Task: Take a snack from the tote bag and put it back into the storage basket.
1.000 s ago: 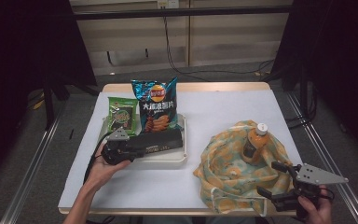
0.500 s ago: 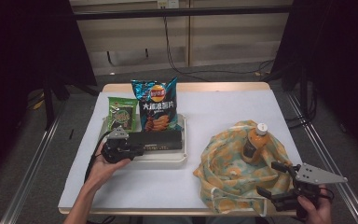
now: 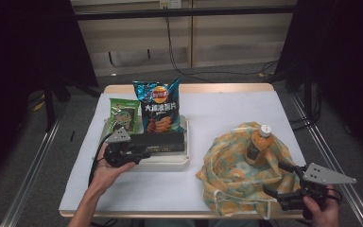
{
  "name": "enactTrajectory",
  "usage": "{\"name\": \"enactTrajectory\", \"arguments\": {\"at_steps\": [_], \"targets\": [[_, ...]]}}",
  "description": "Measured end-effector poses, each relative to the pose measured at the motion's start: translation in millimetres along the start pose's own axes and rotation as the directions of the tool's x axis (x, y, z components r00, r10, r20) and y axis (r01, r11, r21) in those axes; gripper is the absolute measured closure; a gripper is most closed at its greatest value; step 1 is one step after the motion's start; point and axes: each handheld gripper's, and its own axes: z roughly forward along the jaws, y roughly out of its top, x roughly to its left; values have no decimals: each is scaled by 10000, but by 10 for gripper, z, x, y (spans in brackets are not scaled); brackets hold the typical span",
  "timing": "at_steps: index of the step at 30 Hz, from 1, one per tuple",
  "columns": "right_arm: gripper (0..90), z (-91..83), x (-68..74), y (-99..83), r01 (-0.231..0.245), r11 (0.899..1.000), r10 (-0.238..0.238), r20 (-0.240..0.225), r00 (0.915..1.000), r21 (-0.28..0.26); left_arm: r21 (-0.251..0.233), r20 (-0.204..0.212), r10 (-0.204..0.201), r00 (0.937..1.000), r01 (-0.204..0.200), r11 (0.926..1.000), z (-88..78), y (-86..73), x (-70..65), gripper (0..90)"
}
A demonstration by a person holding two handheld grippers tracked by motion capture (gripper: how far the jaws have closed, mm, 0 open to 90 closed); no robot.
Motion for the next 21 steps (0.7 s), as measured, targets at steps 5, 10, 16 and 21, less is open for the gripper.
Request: {"name": "enactTrajectory", "arguments": {"at_steps": [5,10,16,21], "targets": [[70,-40,-41,30,-226,9997,230,455,9987,-104,-288,310,236,9992,-227,9993,-40,16,-170,589],[142,-32,-52,59,-230,9997,235,611,9979,-95,-490,763,467,9960,-430,9979,0,83,-363,566],[231,-20,-67,83,-141,9999,140,591,9982,12,-779,1219,663,9903,-570,9953,88,167,-552,516],[245,-2,-114,102,-174,9998,170,587,9981,48,-1013,1529,1041,9827,-892,9908,147,249,-732,499]]}}
